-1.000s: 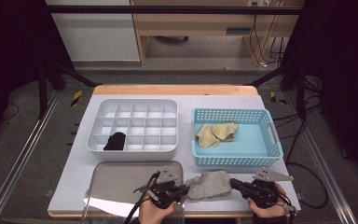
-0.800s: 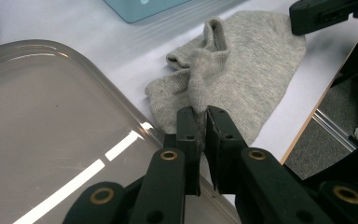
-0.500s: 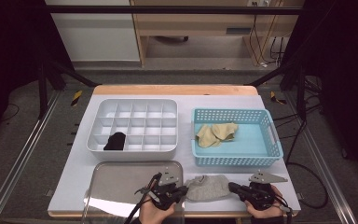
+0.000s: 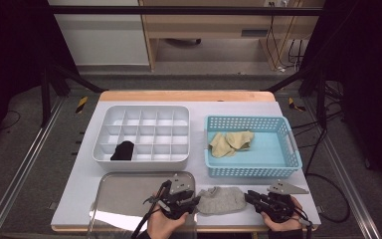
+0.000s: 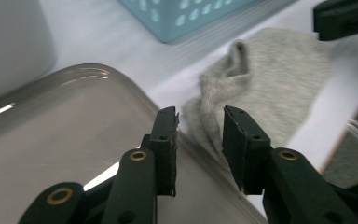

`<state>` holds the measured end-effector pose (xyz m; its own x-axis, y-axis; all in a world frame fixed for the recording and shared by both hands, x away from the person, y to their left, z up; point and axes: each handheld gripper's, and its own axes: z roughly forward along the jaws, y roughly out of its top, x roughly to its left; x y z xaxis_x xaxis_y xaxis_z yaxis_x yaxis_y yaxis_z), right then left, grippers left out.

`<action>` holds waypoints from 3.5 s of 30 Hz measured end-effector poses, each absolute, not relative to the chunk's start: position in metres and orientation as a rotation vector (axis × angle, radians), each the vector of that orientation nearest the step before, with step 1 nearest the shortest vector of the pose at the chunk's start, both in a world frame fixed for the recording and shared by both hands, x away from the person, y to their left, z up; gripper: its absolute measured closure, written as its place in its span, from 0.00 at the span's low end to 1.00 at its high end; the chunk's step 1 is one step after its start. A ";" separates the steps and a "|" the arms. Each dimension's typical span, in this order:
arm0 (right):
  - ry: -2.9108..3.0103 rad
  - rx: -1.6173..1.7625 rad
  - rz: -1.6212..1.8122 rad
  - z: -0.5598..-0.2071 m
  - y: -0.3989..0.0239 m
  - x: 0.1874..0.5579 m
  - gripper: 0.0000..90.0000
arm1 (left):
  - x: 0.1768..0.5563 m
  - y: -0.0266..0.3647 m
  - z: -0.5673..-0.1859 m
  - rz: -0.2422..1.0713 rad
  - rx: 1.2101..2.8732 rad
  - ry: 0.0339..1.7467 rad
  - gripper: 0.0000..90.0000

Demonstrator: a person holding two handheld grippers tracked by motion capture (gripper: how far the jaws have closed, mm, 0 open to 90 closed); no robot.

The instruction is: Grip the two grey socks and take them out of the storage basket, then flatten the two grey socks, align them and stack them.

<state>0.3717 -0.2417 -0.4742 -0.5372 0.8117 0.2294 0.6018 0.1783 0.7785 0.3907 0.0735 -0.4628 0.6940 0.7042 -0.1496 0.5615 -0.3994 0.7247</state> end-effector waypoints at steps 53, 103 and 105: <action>2.169 1.373 1.127 -0.483 -0.240 0.371 0.95 | 0.403 0.041 -0.471 0.276 2.191 0.927 0.87; 2.140 1.427 1.228 -0.490 -0.244 0.375 0.69 | 0.401 0.006 -0.480 0.182 2.099 0.799 0.99; 2.141 1.429 1.225 -0.490 -0.243 0.375 0.71 | 0.401 0.005 -0.481 0.180 2.099 0.799 0.99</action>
<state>0.3750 -0.2428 -0.4904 -0.4662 0.8602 0.2066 0.6139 0.1464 0.7757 0.4008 0.0053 -0.4811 0.7846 0.6006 -0.1538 0.4764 -0.4252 0.7696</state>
